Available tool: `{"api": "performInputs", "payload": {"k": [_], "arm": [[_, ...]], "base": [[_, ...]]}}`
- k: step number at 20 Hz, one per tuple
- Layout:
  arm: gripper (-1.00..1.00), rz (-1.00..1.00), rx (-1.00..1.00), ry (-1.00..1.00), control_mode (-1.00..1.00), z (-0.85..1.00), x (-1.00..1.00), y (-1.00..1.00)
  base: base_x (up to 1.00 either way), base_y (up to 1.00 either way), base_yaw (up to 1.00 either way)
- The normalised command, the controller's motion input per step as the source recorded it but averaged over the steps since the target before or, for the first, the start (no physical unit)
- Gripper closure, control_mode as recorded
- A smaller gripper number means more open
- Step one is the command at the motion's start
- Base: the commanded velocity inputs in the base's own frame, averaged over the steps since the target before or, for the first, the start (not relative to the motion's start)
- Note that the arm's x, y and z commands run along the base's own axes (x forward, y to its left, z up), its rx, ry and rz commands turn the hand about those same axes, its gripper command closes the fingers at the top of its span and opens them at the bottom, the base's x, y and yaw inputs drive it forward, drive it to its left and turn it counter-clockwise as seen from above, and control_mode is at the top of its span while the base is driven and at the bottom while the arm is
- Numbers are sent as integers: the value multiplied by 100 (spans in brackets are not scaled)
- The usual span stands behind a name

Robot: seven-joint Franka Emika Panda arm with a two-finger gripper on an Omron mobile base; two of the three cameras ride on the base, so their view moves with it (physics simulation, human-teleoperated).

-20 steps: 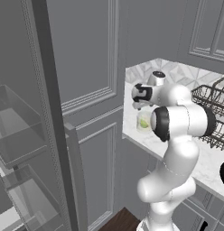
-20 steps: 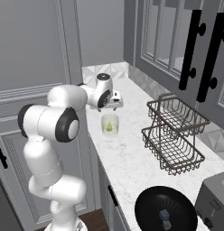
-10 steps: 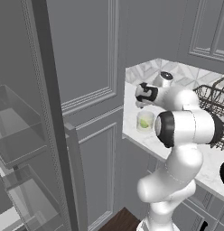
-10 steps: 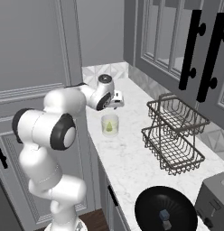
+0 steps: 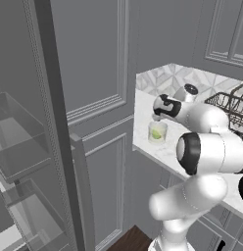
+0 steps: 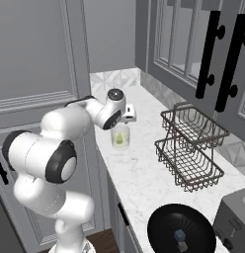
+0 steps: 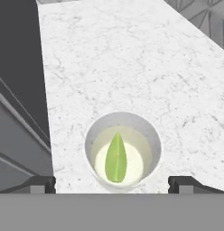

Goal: Grab a lemon wedge from the fridge and one ice cube from the ice bowl, and put them in the glass of lemonade.

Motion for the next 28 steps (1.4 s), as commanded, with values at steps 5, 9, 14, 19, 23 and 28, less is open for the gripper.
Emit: {"api": "performInputs", "payload": {"k": [5,9,14,19,23,28], "arm": [[-100,-1,0,-3,-100,0,-56,-19],[-100,-4,0,0,-100,-4,-83,-29],[-100,-17,0,0,-100,-3,-99,-37],[-100,-21,-9,4,-100,3,-79,-39],[-100,-29,-20,19,-100,21,-33,-44],[-100,-28,-6,20,-100,34,-38,-65]], "base": [[0,0,0],[0,0,0],[0,0,0],[0,0,0],[0,0,0],[0,0,0]]}}
